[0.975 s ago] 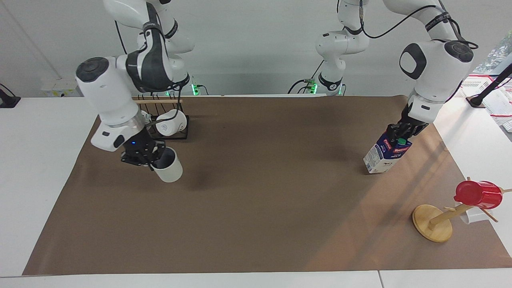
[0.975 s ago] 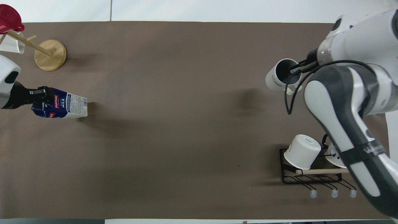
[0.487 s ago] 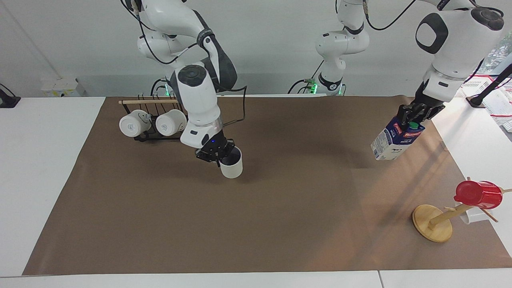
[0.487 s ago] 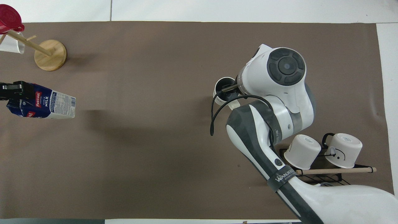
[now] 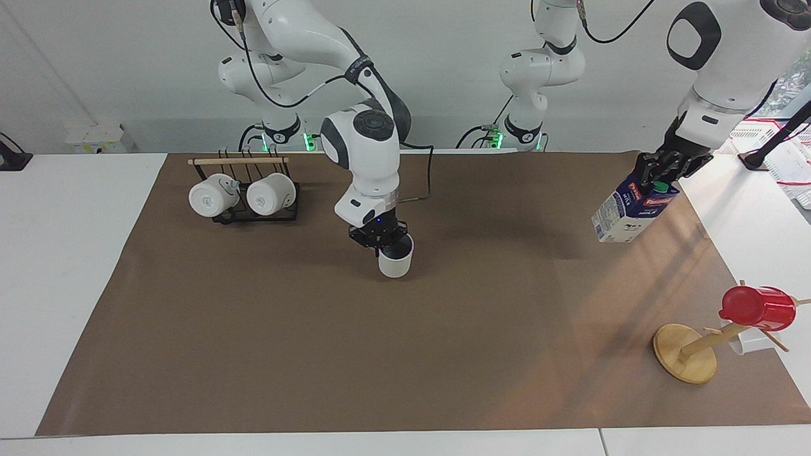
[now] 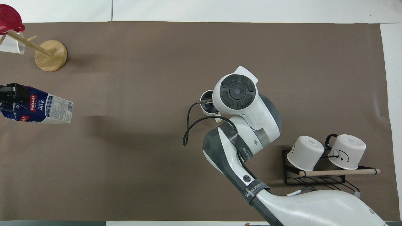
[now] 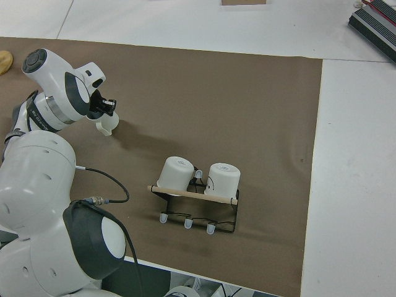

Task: Place cup and milk on table
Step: 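Carry the mug toward the table center with the right gripper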

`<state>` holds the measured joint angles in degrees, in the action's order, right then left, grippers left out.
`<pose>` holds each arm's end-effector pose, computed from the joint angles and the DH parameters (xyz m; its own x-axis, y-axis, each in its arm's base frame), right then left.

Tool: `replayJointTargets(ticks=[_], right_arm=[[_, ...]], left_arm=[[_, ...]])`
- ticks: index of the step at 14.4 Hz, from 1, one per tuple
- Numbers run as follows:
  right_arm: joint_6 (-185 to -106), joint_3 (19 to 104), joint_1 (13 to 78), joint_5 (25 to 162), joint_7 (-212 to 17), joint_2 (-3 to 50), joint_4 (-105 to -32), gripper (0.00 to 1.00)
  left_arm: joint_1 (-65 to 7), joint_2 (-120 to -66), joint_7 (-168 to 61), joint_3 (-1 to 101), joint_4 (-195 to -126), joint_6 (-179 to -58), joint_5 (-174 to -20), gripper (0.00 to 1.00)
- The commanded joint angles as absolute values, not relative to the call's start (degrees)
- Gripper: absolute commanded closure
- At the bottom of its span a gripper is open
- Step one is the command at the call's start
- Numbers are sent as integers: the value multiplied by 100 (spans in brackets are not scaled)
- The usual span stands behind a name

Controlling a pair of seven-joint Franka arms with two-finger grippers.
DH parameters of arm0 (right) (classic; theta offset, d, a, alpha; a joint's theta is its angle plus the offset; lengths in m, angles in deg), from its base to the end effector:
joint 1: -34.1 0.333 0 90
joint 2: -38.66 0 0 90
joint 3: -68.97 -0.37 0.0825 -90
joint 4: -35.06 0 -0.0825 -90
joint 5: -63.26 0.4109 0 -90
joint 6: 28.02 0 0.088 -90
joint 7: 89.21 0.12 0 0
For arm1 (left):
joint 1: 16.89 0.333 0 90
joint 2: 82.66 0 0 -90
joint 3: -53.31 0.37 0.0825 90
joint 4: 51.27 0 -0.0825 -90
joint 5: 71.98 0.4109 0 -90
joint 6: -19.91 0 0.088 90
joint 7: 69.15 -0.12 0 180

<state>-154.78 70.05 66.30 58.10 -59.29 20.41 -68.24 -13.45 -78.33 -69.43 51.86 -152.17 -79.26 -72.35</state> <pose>0.5889 0.3522 0.4026 0.9903 0.0738 0.1178 0.0711 -0.9971 0.0274 0.5650 0.0184 0.6272 0.9985 0.0308 0.0454 0.0307 -0.9995 0.0043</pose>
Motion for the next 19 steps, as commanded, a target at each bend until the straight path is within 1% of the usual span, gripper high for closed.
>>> replayJointTargets(ticks=[1,4,5,7,10,11,12,14,16,17,19], right_arm=[[-15835,7020,6644,5597,-5836,2160,-7216,100],[-15853,7020,6627,5509,-5994,2160,-7234,100],[-15862,7020,6618,5509,-6003,2160,-7243,100],[-16089,7020,6601,5509,-6081,2160,-7356,100],[-16213,7020,6574,5509,-6345,2187,-7445,100],[-16214,7020,6566,5509,-6346,2187,-7445,76],[-16188,7020,6565,5509,-6337,2187,-7445,1],[-16091,7020,6557,5526,-6285,2248,-7331,0],[-15741,7038,6426,5544,-6284,2598,-7243,0],[-15339,7038,6312,5544,-6293,2774,-7077,0],[-14443,7064,6048,5544,-6319,2898,-6490,0]], left_arm=[[-1443,-7800,-7029,5190,-15200,-7817,-7119,100],[-1496,-7975,-7029,5190,-14989,-7739,-7058,100],[-1513,-8046,-7029,5190,-14814,-7660,-7066,100],[-1514,-8187,-7029,5190,-14594,-7554,-7066,100],[-1522,-8187,-7029,5182,-14593,-7404,-7075,100],[-1522,-8187,-7020,5181,-14619,-7430,-7075,100],[-1522,-8179,-7029,5190,-14619,-7431,-7075,100],[-1522,-8161,-7020,5182,-14663,-7457,-7075,100],[-1522,-8152,-7020,5190,-14672,-7457,-7075,100],[-1522,-8152,-7020,5190,-14681,-7474,-7075,100],[-1531,-8152,-7003,5182,-14690,-7510,-7075,100]])
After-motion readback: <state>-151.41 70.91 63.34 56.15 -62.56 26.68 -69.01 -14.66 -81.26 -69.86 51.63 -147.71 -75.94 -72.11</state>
